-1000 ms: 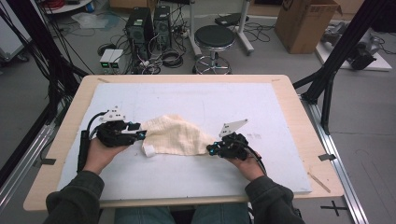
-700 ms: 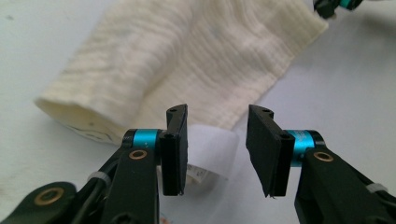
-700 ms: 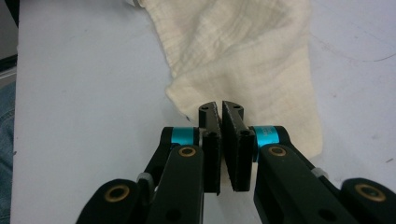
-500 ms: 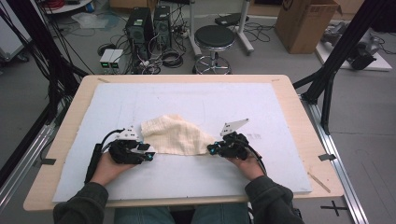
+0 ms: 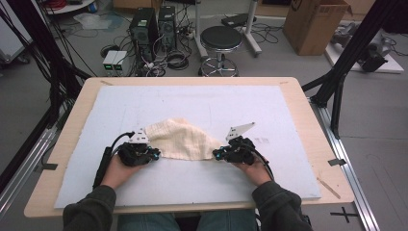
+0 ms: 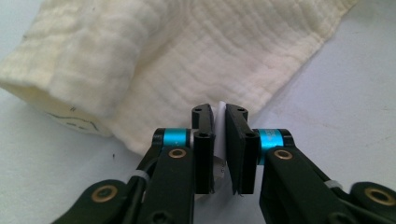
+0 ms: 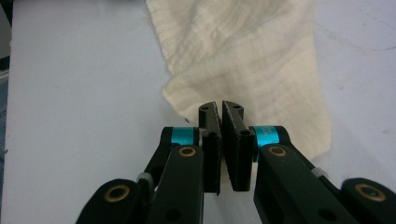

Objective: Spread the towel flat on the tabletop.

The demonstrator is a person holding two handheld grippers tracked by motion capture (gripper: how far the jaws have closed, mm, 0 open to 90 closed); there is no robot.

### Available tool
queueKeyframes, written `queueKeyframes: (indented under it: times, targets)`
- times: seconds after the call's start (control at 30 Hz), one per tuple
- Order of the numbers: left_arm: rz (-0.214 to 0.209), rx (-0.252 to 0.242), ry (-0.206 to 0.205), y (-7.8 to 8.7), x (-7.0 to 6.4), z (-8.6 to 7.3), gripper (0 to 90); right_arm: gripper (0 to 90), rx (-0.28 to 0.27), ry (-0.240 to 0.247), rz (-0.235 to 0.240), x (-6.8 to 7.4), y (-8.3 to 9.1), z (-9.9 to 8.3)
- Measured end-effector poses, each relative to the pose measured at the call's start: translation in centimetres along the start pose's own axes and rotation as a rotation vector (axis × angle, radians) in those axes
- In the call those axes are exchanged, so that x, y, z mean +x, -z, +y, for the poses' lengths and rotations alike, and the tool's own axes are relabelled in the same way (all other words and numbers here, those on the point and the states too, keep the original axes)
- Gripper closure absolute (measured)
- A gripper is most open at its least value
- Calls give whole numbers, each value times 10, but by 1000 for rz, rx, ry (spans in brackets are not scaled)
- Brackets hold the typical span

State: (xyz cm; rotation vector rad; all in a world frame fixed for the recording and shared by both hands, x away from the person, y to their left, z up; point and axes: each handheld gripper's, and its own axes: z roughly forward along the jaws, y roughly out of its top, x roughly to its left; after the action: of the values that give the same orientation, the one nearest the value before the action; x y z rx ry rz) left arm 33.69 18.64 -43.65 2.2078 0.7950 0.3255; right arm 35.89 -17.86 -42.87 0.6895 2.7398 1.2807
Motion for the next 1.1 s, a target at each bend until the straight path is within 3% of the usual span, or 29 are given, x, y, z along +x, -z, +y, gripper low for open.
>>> queueKeyframes:
  times: [0.27, 0.4, 0.63, 0.77, 1.1]
  targets:
    - [-17, -27, 34, 8, 2, 0, 868, 860, -5, 1, 11, 0, 2, -1]
    - [16, -56, 6, 18, -3, 3, 867, 861, -15, 7, 12, 3, 6, -1]
    - [4, -80, -33, 37, -13, 7, 868, 861, -38, 22, 22, 9, 17, -1]
    - [20, -99, -53, 51, -22, 4, 867, 861, -49, 42, 37, 19, 24, -1]
    - [0, -104, -116, 87, -56, -21, 862, 861, -47, 101, 61, 57, 44, -6]
